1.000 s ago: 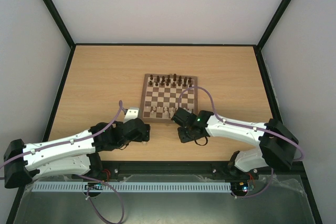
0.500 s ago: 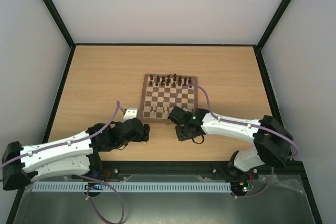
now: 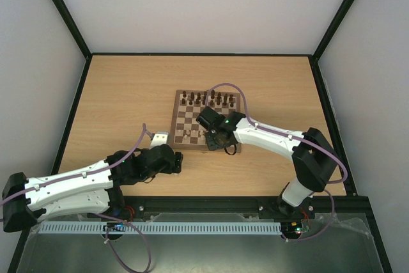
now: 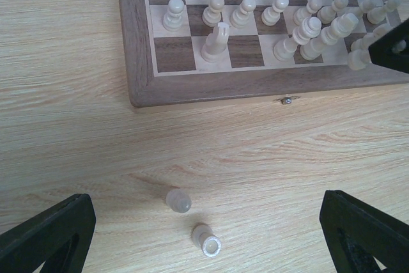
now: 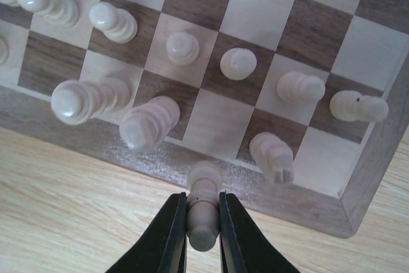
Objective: Set up the chess pieces on the board
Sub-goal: Place the chess piece on the chessboard.
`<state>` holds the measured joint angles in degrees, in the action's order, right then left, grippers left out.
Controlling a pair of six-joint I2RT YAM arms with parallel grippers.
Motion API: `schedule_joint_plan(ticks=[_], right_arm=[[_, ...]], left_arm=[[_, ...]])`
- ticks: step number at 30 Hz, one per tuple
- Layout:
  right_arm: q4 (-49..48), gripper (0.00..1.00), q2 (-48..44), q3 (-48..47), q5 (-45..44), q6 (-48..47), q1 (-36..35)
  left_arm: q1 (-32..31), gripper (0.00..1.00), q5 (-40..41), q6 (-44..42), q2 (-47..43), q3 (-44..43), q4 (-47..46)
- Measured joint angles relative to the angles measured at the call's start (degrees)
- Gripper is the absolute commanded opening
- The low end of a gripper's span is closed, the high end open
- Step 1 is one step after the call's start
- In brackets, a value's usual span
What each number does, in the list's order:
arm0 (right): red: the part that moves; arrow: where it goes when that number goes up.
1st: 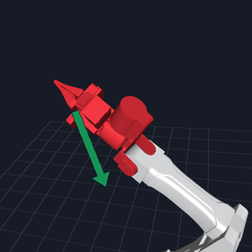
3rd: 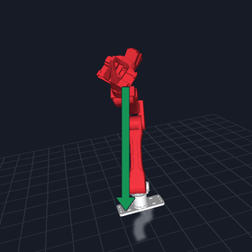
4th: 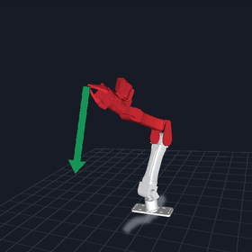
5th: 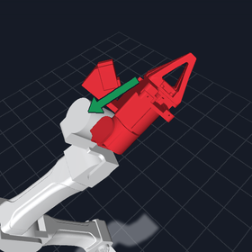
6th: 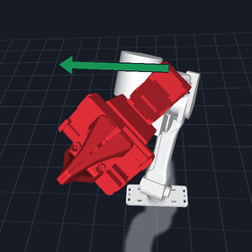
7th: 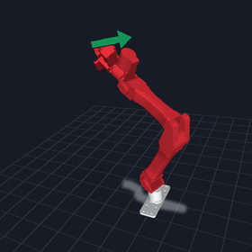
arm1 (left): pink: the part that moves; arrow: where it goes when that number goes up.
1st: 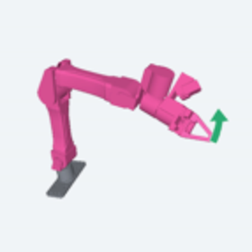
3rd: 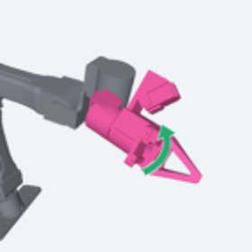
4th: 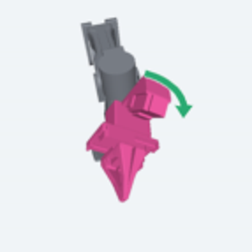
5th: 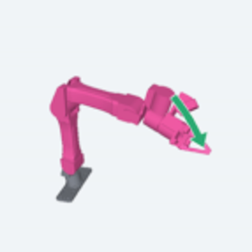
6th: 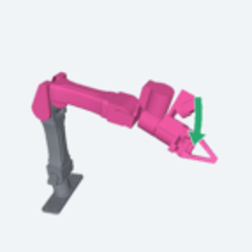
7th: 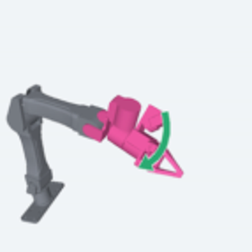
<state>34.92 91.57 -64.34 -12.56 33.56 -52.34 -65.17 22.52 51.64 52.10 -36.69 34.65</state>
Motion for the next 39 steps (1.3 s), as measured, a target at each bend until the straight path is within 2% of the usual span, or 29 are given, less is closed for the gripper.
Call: schedule_joint_plan(ticks=[16, 28, 31, 33, 36, 39], right_arm=[[-0.1, 0.15, 5.0, -2.8, 0.2, -3.6, 2.2], [-0.3, 0.24, 5.6, -2.8, 0.5, -4.9, 3.3], [-0.4, 0.3, 5.6, -2.8, 0.7, -5.1, 3.4], [-0.4, 0.35, 5.2, -2.8, 1.0, -5.0, 3.5], [-0.3, 0.36, 2.7, -2.8, 1.9, -5.2, 3.5], [-0.3, 0.37, -2.3, -2.8, 2.6, -5.1, 3.6]], left_arm=[[0.0, 0.99, -0.1, -0.1, 0.0, 0.0, -0.8], [0.6, 0.99, -0.1, -0.1, 1.6, 0.1, -1.1], [0.8, 0.99, -0.3, -0.1, 2.6, 0.5, -1.5], [1.1, 0.99, -0.5, -0.2, 3.7, 0.8, -2.1], [1.5, 0.99, -1.1, -0.4, 6.3, 1.0, -2.7], [1.6, 0.93, -1.8, -0.7, 9.0, 1.0, -3.5]])
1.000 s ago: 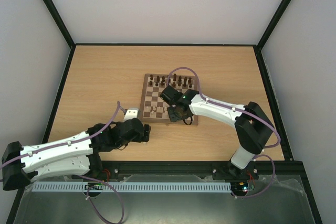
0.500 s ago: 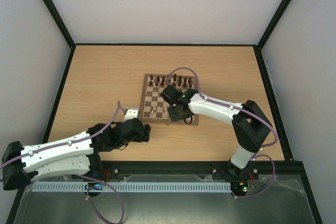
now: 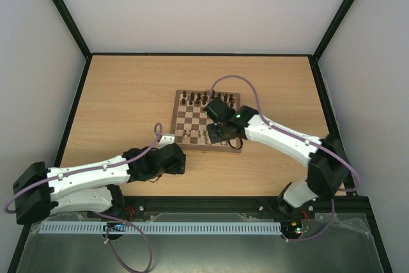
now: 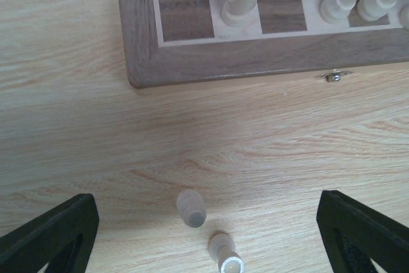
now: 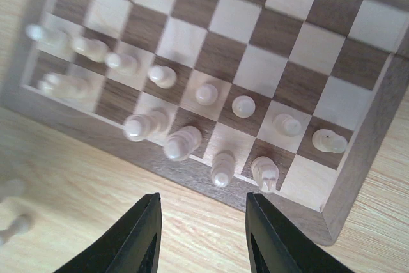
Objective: Set up the chess pieces on the board
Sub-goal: Place the chess piece on the chessboard, then pick up the chess piece at the center of the board, then place the chess piece on the chessboard.
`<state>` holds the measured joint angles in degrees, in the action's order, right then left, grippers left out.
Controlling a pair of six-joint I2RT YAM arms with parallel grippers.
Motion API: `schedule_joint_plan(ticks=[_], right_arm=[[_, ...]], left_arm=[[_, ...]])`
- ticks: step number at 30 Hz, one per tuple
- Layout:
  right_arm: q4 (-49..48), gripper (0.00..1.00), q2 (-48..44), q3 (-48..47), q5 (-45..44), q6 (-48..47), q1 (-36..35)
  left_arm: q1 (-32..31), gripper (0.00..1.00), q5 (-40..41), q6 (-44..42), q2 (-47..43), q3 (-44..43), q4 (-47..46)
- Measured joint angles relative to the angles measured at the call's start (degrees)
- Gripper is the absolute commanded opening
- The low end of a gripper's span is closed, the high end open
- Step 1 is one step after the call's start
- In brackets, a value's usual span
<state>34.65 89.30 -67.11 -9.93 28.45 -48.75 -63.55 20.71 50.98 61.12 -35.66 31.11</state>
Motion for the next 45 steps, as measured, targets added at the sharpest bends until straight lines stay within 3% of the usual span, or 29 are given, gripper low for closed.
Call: schedule_joint_plan(ticks=[5, 9, 17, 22, 25, 33, 45], right_arm=[[0.4, 0.37, -8.5, 0.0, 0.9, 0.0, 0.0], [1.4, 0.38, -11.5, 0.0, 1.2, 0.0, 0.0], [1.5, 0.38, -13.0, 1.9, 1.9, 0.0, 0.0], [1.5, 0.38, -13.1, 2.9, 1.9, 0.0, 0.0], [1.5, 0.38, -13.1, 3.3, 1.9, 0.0, 0.0], [1.6, 0.38, -13.6, 3.7, 1.9, 0.0, 0.0], [1.7, 0.38, -15.6, 4.3, 1.6, 0.0, 0.0]], left_arm=[[0.0, 0.72, -1.4, -0.7, 4.4, 0.0, -1.4], [0.0, 0.63, -1.6, -0.5, 7.4, 0.0, -1.9], [0.0, 0.44, -1.4, -0.3, 13.7, 0.0, -2.3], [0.1, 0.19, -1.3, -0.3, 15.3, 0.0, -2.6], [0.2, 0.13, -1.3, -0.5, 15.5, -0.2, -2.9], [0.8, 0.11, -1.2, -2.1, 16.2, -4.3, -1.6], [5.4, 0.11, -2.5, -11.0, 24.0, -18.2, -0.8]])
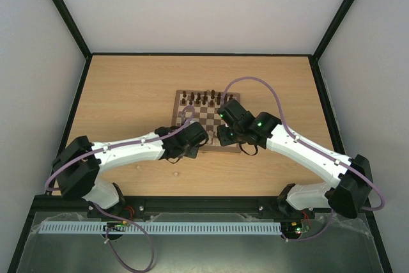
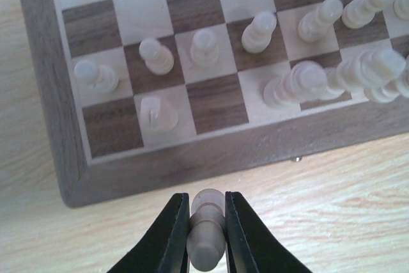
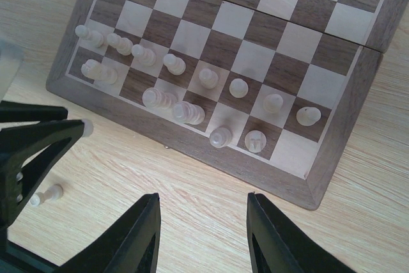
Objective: Set up the chess pieces on the board
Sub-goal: Place the chess piece on the chessboard.
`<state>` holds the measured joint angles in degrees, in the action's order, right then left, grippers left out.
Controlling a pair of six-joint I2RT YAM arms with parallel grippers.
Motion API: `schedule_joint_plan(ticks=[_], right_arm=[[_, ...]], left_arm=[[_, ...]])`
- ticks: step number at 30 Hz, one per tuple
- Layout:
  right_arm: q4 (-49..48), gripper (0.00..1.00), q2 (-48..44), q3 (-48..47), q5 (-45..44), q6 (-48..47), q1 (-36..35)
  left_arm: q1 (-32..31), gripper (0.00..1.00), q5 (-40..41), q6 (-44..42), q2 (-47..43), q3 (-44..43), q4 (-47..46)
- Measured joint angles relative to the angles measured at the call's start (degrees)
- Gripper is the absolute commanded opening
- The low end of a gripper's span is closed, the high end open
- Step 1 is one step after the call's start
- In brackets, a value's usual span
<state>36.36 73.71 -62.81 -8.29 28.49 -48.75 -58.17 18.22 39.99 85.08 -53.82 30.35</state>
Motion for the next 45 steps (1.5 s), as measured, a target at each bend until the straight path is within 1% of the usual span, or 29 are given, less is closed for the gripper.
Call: schedule_joint_plan(ticks=[10, 23, 37, 45], right_arm=[[1.1, 0.38, -1.3, 0.4, -1.0, 0.0, 0.0], [1.3, 0.38, -1.4, 0.7, -1.2, 0.0, 0.0], [1.5, 0.38, -1.7, 0.8, -1.5, 0.0, 0.0], [1.6, 0.38, -1.8, 1.4, -1.7, 0.0, 0.0]], left_arm=[[1.1, 0.11, -0.3, -4.1, 5.9, -5.5, -0.2], [3.7, 0.11, -0.5, -6.4, 10.9, -6.3, -3.1], [5.1, 0.12, -1.5, -8.0, 12.9, -8.1, -4.7], [5.6, 0.19, -1.7, -8.2, 13.2, -8.2, -4.9]])
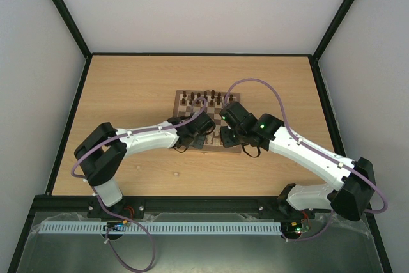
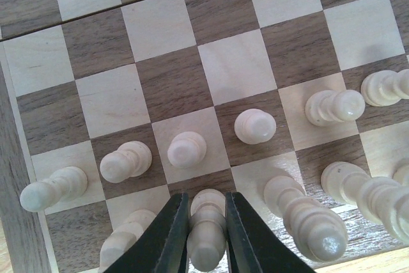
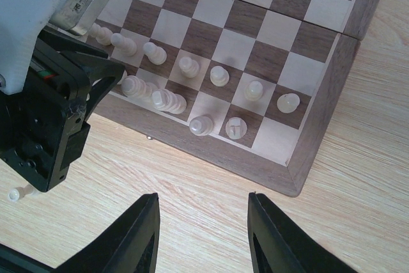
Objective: Set up the chess pieces on the board
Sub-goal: Place the chess piece on the chessboard.
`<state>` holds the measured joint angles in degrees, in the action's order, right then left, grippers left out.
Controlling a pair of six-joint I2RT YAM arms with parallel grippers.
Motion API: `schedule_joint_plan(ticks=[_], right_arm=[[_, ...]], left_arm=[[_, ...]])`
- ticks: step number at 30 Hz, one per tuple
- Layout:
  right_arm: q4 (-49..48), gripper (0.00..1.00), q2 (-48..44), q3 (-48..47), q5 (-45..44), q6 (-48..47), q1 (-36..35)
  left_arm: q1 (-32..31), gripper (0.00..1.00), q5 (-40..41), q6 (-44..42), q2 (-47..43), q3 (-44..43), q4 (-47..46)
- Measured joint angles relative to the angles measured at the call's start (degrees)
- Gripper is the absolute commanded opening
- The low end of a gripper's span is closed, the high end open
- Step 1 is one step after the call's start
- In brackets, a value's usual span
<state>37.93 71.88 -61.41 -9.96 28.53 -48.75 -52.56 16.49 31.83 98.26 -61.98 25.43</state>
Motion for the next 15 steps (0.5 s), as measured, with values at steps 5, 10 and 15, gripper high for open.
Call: schedule_joint_plan(ticks=[5, 10, 15], right_arm=[[0.1, 0.39, -0.2, 0.1, 0.0, 0.0, 0.0], [0.1, 0.42, -0.2, 0.2, 0.0, 0.2, 0.0], [0.1, 0.47, -0.2, 0.2, 0.0, 0.2, 0.0]], left_arm=[[0.1, 0.23, 0.0, -0.3, 0.0, 0.0, 0.0], [0.1, 0.27, -0.1, -0.3, 0.0, 0.0, 0.0], [0.1, 0.33, -0.5, -0.4, -0.1, 0.0, 0.0]])
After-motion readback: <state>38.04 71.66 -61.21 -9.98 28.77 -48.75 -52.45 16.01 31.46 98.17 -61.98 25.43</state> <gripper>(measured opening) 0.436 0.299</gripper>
